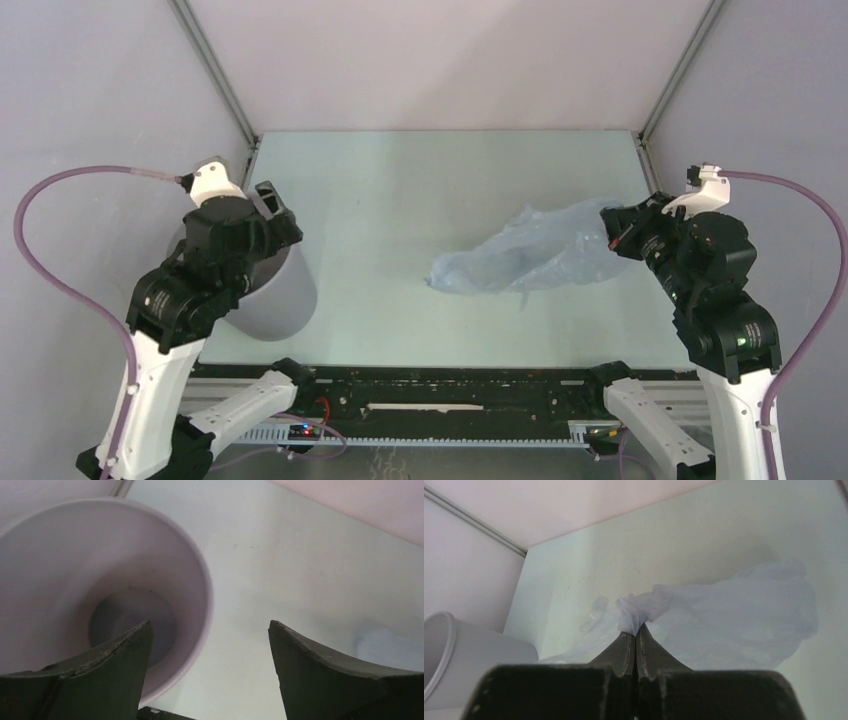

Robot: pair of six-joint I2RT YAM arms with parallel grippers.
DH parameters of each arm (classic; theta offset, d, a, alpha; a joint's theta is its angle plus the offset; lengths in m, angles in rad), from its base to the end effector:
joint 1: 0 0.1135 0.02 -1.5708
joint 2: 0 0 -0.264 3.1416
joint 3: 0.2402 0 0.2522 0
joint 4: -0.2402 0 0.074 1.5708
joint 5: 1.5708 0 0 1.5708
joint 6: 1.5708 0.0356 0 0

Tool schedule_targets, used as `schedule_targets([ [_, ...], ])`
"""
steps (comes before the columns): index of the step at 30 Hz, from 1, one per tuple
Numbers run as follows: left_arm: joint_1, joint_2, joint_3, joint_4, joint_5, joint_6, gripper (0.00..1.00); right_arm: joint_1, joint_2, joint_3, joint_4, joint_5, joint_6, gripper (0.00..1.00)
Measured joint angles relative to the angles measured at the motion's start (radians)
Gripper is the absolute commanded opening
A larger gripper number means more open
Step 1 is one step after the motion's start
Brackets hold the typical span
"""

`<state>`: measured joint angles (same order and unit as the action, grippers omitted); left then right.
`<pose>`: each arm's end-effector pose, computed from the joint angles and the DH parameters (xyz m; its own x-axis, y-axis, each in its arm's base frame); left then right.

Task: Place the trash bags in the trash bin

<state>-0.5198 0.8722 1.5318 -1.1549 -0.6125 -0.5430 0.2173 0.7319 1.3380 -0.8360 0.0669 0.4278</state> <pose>0.0950 -0.0308 0.4642 -0.3363 -0.2946 -0.8945 -0.2411 0.9451 -0.2207 0.0956 0.0187 0.4538 -0.2653 0.3653 -0.8923 -0.0456 0.9196 0.3901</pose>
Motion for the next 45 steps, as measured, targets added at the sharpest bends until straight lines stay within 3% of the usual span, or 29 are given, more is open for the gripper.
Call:
schedule_targets([
  [6, 0.096, 0.083, -0.029, -0.035, -0.01, -0.018, 0.87, 0.0, -0.006, 0.004, -0.015, 0.008, -0.006, 0.0],
  [13, 0.138, 0.193, -0.161, 0.013, 0.049, -0.007, 0.72, 0.01, -0.01, 0.045, -0.016, 0.015, -0.026, 0.0],
  [27, 0.151, 0.225, -0.23, 0.09, 0.18, 0.085, 0.12, 0.019, -0.018, 0.047, -0.016, 0.034, -0.037, 0.0],
  [34, 0.109, 0.234, -0.228, 0.125, 0.235, 0.109, 0.02, 0.019, -0.019, 0.047, -0.013, 0.037, -0.037, 0.0],
  [45, -0.146, 0.477, -0.016, 0.183, 0.299, 0.107, 0.0, 0.019, -0.021, 0.047, -0.013, 0.039, -0.037, 0.0],
])
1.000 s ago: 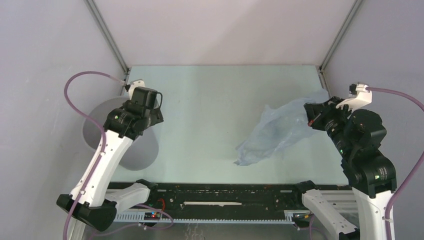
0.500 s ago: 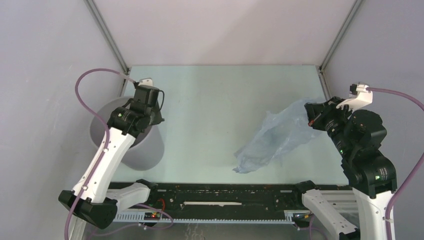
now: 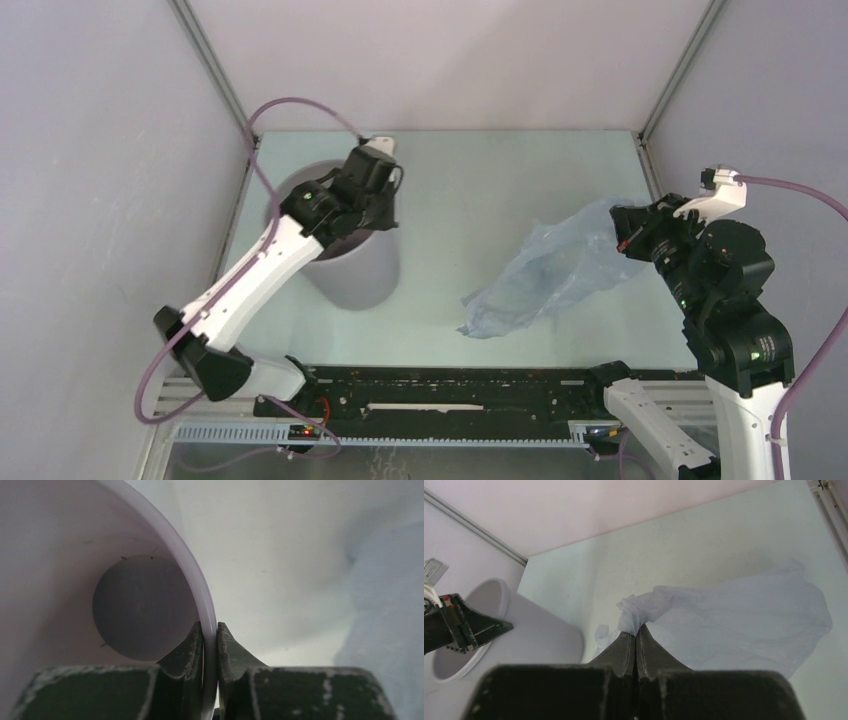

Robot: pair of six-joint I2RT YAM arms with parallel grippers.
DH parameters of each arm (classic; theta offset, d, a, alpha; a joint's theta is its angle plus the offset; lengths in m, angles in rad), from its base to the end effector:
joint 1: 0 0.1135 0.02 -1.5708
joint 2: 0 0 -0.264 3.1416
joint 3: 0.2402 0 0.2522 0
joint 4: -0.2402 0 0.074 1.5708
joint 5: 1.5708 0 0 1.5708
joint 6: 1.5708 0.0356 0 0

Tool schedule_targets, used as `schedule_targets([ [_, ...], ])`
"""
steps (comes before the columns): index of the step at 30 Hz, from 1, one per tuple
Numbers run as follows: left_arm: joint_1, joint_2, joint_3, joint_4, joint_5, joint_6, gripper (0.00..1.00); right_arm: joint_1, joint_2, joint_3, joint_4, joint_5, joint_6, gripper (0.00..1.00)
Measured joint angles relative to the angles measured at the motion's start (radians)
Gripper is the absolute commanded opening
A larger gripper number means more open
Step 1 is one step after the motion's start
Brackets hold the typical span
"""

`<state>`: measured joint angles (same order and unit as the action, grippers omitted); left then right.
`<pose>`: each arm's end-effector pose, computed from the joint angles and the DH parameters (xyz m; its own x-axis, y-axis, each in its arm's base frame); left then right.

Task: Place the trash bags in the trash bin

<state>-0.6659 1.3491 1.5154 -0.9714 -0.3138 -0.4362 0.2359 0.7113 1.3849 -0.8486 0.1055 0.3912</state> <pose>0.2178 -0.1571 0.3930 -0.6910 0.0318 -0.7222 0.1406 0.9859 -0.0911 0.0804 0.0155 0.4665 -0.2067 0.3403 -0.9173 -0.0571 0.9318 0.3585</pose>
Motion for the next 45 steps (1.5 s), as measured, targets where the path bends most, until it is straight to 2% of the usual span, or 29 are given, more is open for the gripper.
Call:
schedule_targets([
  [6, -0.126, 0.166, 0.159, 0.043, 0.055, 0.002, 0.01, 0.0, -0.01, 0.0, -0.001, 0.014, -0.001, 0.0],
  [10, -0.166, 0.247, 0.214, 0.051, 0.066, 0.011, 0.09, 0.0, -0.017, 0.012, -0.005, 0.025, -0.004, 0.0],
  [12, -0.172, 0.264, 0.224, 0.048, 0.074, 0.019, 0.18, -0.001, -0.019, 0.018, -0.005, 0.029, -0.005, 0.0],
  [17, -0.167, 0.273, 0.241, 0.042, 0.108, 0.03, 0.53, -0.001, -0.025, 0.027, -0.006, 0.048, -0.011, 0.0],
  [20, -0.167, 0.274, 0.257, 0.039, 0.136, 0.029, 0.66, -0.001, -0.025, 0.033, -0.006, 0.052, -0.012, 0.0],
  [28, -0.168, 0.185, 0.276, 0.026, 0.202, 0.007, 0.81, -0.001, -0.013, 0.052, -0.006, 0.047, -0.012, 0.0],
  [33, -0.233, 0.042, 0.248, 0.102, 0.317, -0.063, 0.98, -0.001, 0.0, 0.058, -0.004, 0.044, -0.012, 0.0],
  [38, -0.346, 0.005, 0.24, 0.146, 0.415, -0.128, 1.0, -0.001, 0.014, 0.063, 0.002, 0.043, -0.012, 0.0],
  [45, -0.434, 0.151, 0.254, 0.038, 0.435, -0.168, 1.0, -0.002, 0.036, 0.064, 0.02, 0.043, -0.012, 0.0],
])
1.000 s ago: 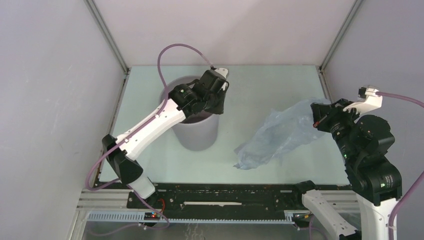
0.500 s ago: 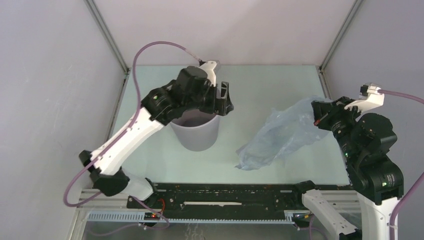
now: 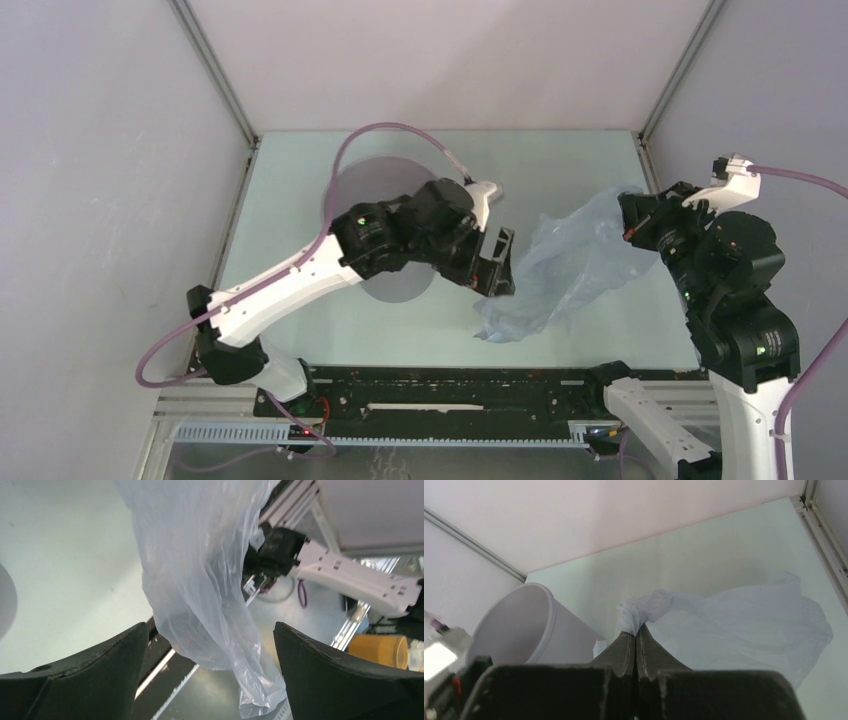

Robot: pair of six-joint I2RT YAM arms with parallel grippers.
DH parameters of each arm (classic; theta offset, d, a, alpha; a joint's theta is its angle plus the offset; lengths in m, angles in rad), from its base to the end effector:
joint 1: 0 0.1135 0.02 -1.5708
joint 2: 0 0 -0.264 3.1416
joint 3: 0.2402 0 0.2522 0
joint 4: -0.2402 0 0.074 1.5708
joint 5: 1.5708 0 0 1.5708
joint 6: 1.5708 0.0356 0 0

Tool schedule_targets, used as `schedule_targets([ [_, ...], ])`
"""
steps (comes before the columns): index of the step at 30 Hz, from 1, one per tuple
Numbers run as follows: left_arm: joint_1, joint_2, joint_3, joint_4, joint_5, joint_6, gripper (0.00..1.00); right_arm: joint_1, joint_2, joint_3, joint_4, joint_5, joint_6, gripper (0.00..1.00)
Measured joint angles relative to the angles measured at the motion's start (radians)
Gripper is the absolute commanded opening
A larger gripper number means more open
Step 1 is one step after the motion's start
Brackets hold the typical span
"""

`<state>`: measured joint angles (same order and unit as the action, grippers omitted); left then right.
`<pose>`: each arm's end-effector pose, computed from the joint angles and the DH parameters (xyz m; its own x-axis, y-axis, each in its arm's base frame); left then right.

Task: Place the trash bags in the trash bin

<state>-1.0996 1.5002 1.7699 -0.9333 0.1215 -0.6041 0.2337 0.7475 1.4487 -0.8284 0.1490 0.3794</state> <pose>0.1358 -0.2761 0.4326 -0.7571 0.2441 -0.6060 0.6048 0.6126 -0.5089 0.0821 0.0141 0.4830 -0.1464 0.3417 -0.9284 -0.0340 0.9362 0.3499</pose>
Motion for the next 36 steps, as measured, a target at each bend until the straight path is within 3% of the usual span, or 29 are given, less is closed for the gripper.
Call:
schedule_targets([
  [7, -0.093, 0.018, -0.011, -0.088, -0.019, -0.044, 1.0, -0.003, 0.026, 0.0, 0.007, -0.004, 0.004, 0.0],
  [15, -0.102, -0.048, -0.152, -0.108, -0.021, -0.105, 0.97, -0.005, 0.024, -0.001, 0.028, -0.013, 0.018, 0.0],
  [17, -0.103, -0.054, -0.187, -0.095, -0.018, -0.112, 0.87, -0.005, 0.018, -0.005, 0.032, -0.012, 0.021, 0.0],
  [19, -0.103, -0.055, -0.214, -0.09, -0.017, -0.115, 0.63, -0.005, 0.007, -0.01, 0.033, -0.011, 0.026, 0.0],
  [22, -0.103, -0.053, -0.225, -0.082, -0.027, -0.112, 0.36, -0.005, -0.008, -0.01, 0.032, -0.009, 0.033, 0.0],
  [26, -0.102, -0.051, -0.207, -0.075, -0.07, -0.077, 0.09, -0.005, -0.025, -0.009, 0.024, -0.005, 0.035, 0.0],
  [30, -0.102, -0.043, -0.083, -0.079, -0.17, -0.004, 0.01, -0.005, -0.05, -0.006, -0.015, 0.004, 0.034, 0.0],
  [36, -0.101, -0.057, 0.138, -0.043, -0.36, 0.152, 0.0, -0.005, -0.085, 0.045, -0.071, 0.002, 0.033, 0.0],
])
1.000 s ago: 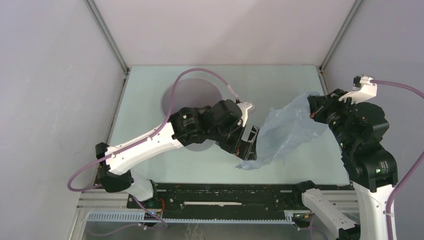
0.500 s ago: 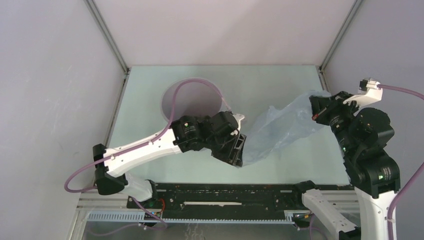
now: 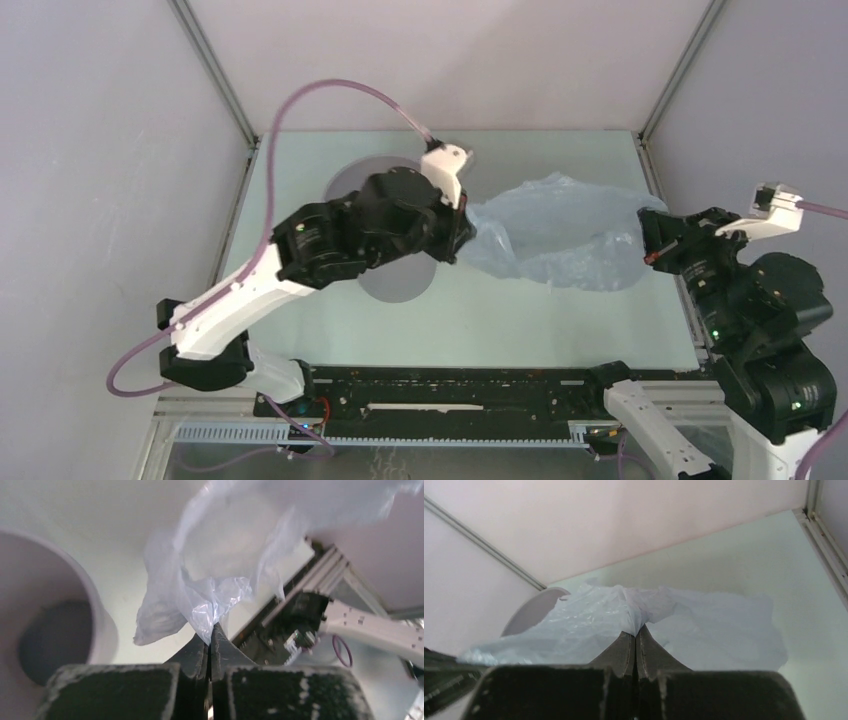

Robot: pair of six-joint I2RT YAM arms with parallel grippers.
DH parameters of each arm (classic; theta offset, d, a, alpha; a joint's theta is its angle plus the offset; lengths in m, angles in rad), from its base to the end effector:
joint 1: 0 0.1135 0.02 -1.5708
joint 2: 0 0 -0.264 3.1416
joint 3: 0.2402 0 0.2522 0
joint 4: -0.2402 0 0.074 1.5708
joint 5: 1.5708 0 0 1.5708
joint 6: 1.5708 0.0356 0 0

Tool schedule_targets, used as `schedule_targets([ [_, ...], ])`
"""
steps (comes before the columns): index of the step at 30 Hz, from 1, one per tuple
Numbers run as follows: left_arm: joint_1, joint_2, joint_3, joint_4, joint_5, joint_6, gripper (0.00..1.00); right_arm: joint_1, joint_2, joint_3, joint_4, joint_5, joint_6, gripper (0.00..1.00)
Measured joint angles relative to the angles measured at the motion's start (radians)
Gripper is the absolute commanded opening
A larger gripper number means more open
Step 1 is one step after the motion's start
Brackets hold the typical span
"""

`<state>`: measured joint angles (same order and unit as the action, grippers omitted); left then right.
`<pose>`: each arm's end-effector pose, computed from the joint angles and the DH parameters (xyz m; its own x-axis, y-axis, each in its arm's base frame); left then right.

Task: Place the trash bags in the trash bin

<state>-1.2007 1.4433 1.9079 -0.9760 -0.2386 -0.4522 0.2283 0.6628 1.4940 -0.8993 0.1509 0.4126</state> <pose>0.1067 -0.2517 0.4856 -0.5225 0.1729 -0.8349 0.6704 0.6883 -0.2770 0.0417 0.0042 0.4899 -0.0919 0.3857 -0.9181 -0.0446 0.9194 0.3907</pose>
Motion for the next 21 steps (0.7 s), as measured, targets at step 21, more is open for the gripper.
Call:
schedule_targets([
  [21, 0.0, -0.158, 0.385, 0.428, -0.241, 0.459, 0.0, 0.02, 0.258, 0.206, 0.594, -0.587, 0.408, 0.0],
])
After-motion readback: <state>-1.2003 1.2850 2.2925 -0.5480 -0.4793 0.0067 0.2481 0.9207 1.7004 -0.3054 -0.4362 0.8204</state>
